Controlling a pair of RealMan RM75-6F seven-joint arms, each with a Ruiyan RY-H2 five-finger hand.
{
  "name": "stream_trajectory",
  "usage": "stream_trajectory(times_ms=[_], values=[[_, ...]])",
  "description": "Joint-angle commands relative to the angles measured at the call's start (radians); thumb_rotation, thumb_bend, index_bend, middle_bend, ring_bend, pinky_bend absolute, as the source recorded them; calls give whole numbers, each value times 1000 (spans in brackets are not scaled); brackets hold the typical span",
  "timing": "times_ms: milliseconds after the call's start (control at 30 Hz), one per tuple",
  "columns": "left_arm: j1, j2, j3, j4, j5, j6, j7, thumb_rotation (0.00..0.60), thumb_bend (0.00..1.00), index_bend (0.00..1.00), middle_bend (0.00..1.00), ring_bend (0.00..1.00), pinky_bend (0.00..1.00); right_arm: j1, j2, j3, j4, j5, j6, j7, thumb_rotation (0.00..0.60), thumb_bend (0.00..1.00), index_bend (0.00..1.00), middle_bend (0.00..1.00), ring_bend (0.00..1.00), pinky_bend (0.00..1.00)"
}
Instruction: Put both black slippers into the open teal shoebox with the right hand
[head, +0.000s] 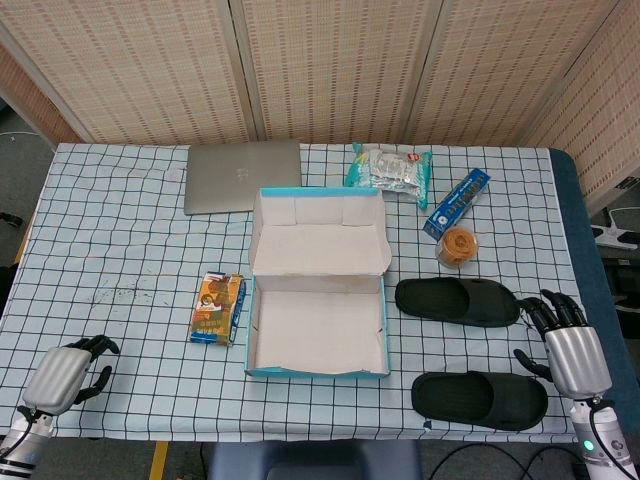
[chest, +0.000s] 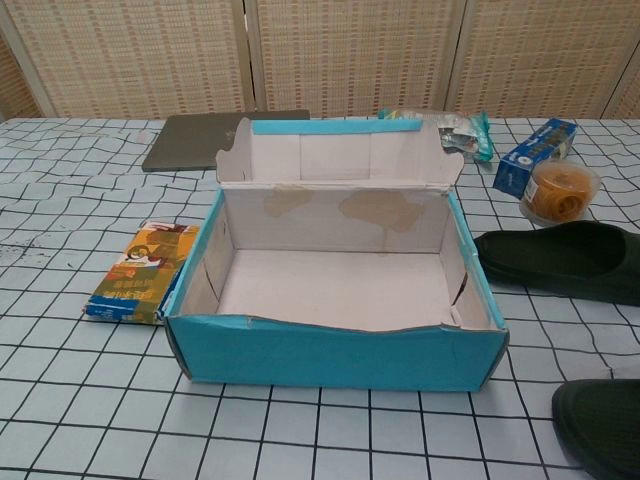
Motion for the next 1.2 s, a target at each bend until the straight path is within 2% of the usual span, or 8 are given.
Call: stream_trajectory(times_ms=[33, 333, 533, 633, 733, 833, 967, 1200], values=[[0, 0, 0, 2, 2, 2, 3, 600, 472, 404, 353, 420, 603, 1, 1, -1, -1, 0, -4, 1, 600, 53, 234, 246, 120, 153], [5, 1, -2, -6, -4, 7, 13, 600, 472, 404, 353, 420, 602, 7, 20, -36, -7, -51, -14, 46, 600, 53, 235, 246, 120, 154], [1, -1, -6, 5, -24, -12, 5, 600, 472, 404, 354, 420, 603, 36, 123, -154, -19, -216, -1, 359, 600, 53, 273, 245, 131, 155], [5, 4, -8, -8, -26, -6, 4, 600, 472, 404, 356, 420, 603, 39, 182, -201, -58, -233, -32, 410, 600, 52, 248, 245, 131, 156], [11, 9, -9, -15, -16, 15, 11, 600, 472, 404, 361, 420, 602, 42, 246, -250, -107, -239, -93, 396, 600, 17, 162, 218, 85, 148], [12, 10, -10, -16, -16, 20, 14, 600, 472, 405, 364, 420, 602, 46, 266, -263, -127, -239, -115, 389, 600, 2, 94, 158, 35, 135], [15, 12, -14, -21, -15, 31, 13, 600, 472, 406, 367, 420, 602, 74, 363, -336, -217, -238, -261, 320, 600, 0, 2, 48, 0, 117], [17, 15, -18, -18, -18, 34, 2, 600, 472, 407, 369, 420, 602, 65, 340, -307, -243, -168, -321, 161, 600, 0, 0, 0, 0, 109]])
